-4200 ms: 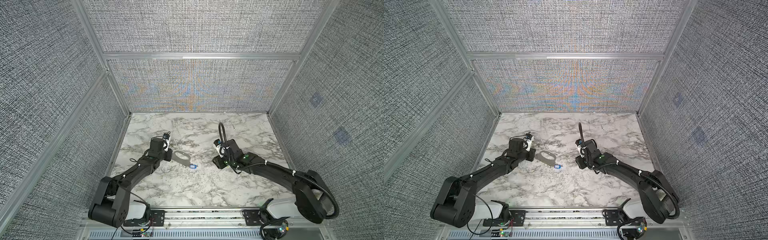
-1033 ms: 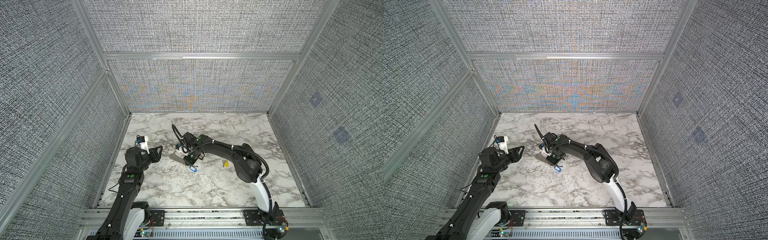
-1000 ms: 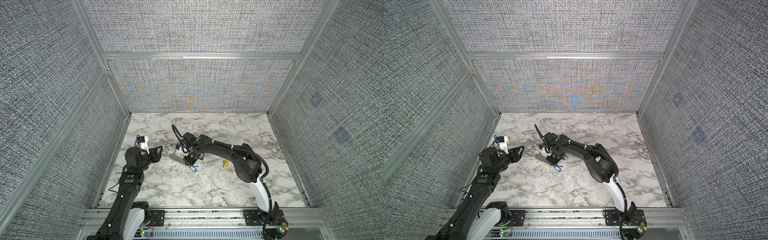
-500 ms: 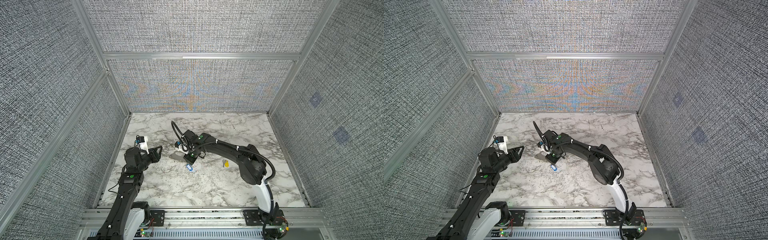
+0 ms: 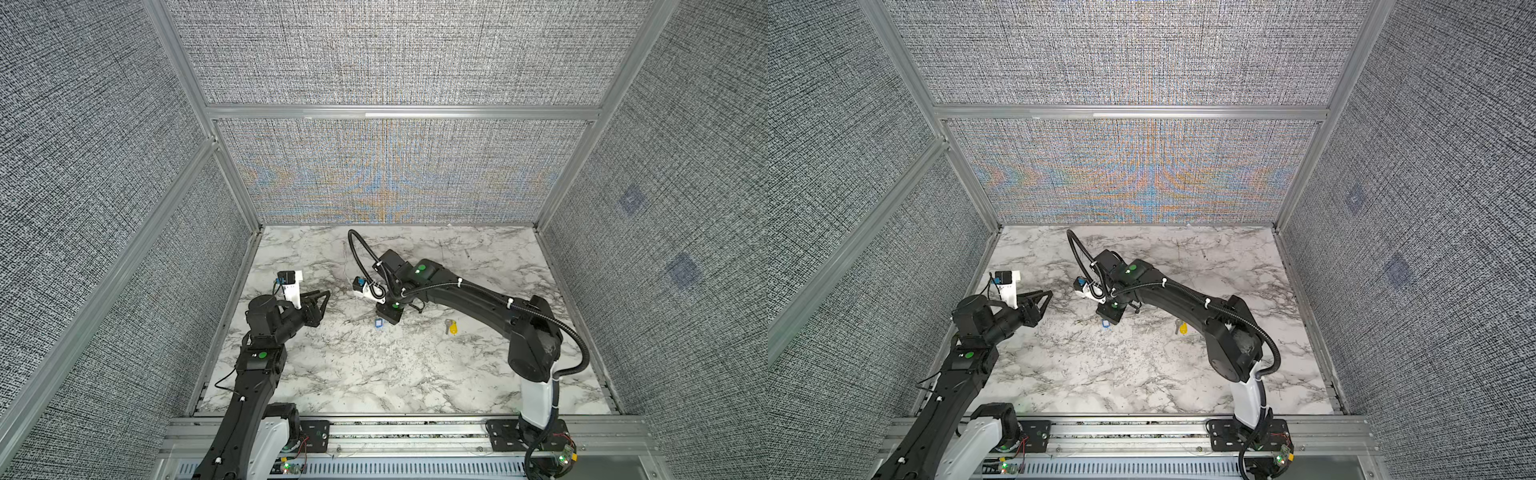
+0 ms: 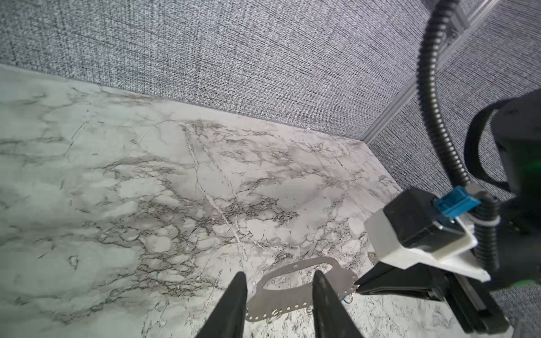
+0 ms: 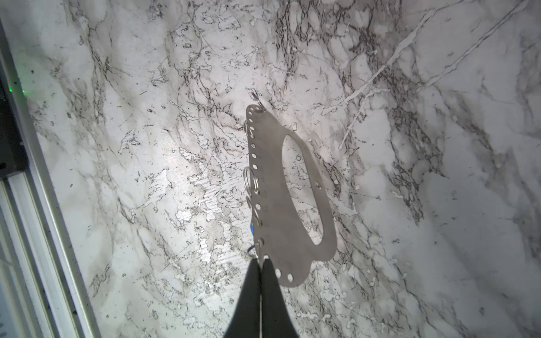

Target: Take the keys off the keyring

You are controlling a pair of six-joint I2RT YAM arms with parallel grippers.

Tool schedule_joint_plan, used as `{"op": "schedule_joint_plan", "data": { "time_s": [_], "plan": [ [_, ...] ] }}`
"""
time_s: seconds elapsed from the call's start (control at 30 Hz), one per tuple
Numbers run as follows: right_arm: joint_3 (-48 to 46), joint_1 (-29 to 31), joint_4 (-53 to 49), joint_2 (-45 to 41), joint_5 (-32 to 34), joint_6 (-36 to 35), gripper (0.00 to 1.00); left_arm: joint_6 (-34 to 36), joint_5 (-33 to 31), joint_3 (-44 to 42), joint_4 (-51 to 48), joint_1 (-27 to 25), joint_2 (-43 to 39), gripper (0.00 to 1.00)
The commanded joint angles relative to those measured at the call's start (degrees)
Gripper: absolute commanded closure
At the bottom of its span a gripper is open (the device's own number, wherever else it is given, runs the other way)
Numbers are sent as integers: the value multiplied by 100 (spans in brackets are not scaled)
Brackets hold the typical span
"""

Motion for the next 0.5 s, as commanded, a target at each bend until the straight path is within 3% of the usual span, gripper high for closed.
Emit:
{"op": "schedule_joint_plan", "data": {
  "time_s": [0.0,0.13,0.27,0.47],
  "plan": [
    [23,-17,57,-169,-123,-490,100,577,496,104,133,-14,-60,61],
    [50,-50,20,-414,-286,-1115,100,1323,928,306,-135,-128,-13,62],
    [113,-114,-94,-695,-707,-1614,100,2131,824,641,-690,-212,63,64],
    [-28,-117,-26,-1155,-950,-1992,100,2851,1264,812,-908,-457,30,68]
  ]
}}
